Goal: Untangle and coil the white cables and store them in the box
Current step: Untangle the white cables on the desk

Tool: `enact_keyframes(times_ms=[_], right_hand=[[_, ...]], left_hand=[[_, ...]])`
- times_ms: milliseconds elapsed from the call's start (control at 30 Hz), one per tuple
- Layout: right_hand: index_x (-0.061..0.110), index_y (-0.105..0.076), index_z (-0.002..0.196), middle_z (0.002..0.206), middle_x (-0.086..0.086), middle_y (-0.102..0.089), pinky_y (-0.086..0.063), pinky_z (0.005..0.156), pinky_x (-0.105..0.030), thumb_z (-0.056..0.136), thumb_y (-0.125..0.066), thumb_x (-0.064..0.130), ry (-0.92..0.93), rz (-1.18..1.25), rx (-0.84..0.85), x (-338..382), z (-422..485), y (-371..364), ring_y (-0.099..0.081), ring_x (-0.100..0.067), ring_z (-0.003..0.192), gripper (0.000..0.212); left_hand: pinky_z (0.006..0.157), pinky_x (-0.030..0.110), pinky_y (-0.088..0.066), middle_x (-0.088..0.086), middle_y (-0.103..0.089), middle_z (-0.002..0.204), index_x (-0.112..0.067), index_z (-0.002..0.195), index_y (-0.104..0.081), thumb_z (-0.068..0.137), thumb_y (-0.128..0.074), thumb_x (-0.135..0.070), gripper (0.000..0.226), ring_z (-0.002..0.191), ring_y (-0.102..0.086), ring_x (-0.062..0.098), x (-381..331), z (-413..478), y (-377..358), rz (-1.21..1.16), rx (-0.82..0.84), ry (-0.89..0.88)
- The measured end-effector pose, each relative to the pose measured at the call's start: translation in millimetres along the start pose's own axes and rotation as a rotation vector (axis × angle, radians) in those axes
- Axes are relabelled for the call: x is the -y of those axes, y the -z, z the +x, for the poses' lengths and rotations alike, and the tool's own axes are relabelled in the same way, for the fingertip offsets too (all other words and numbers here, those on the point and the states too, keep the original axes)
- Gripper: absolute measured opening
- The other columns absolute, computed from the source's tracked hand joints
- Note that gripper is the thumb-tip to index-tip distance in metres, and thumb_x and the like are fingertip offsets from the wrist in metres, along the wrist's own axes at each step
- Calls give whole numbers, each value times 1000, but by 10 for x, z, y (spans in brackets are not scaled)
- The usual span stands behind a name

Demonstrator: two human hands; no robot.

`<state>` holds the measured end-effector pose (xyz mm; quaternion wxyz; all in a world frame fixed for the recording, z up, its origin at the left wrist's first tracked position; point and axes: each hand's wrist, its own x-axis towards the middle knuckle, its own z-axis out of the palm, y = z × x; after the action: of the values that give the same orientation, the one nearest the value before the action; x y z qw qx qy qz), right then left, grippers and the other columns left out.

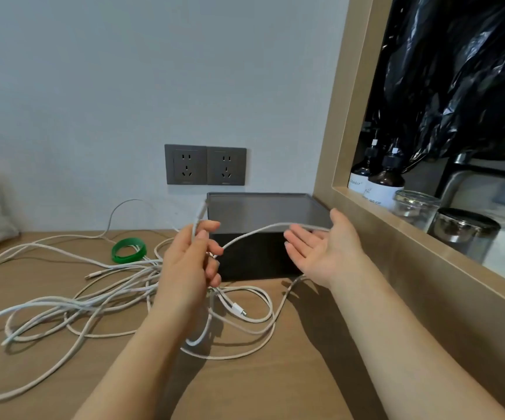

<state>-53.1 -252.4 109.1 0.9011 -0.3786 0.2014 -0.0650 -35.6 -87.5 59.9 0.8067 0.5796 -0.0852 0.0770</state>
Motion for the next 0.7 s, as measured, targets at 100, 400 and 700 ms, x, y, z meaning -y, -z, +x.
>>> enact_keyframes(times_ms=[100,400,700], right_hand=[[10,-50,124,102,-9,-69,-48,68,-29,98,-38,42,43,-525,-88,-27,17,-52,-65,-19,81,43],[13,-66,78,62,1,-63,-41,57,-29,93,-50,36,952,-1375,-51,192,-268,-146,-54,-15,58,31],[26,-55,125,124,6,-59,-34,95,-31,98,-41,27,1060,-2228,162,-550,339,584,-45,-16,117,31]], left_hand=[[48,29,-37,-2,-53,68,-30,95,-60,102,-35,-18,28,50,-42,11,138,-24,-20,297,-13,-136],[58,7,-35,-8,-55,75,-27,99,-53,100,-38,-18,18,70,-51,4,181,-89,-69,623,-10,-294],[54,11,-38,-10,-53,66,-31,102,-62,100,-40,-26,22,60,-50,-4,133,-116,-61,543,-9,-230]])
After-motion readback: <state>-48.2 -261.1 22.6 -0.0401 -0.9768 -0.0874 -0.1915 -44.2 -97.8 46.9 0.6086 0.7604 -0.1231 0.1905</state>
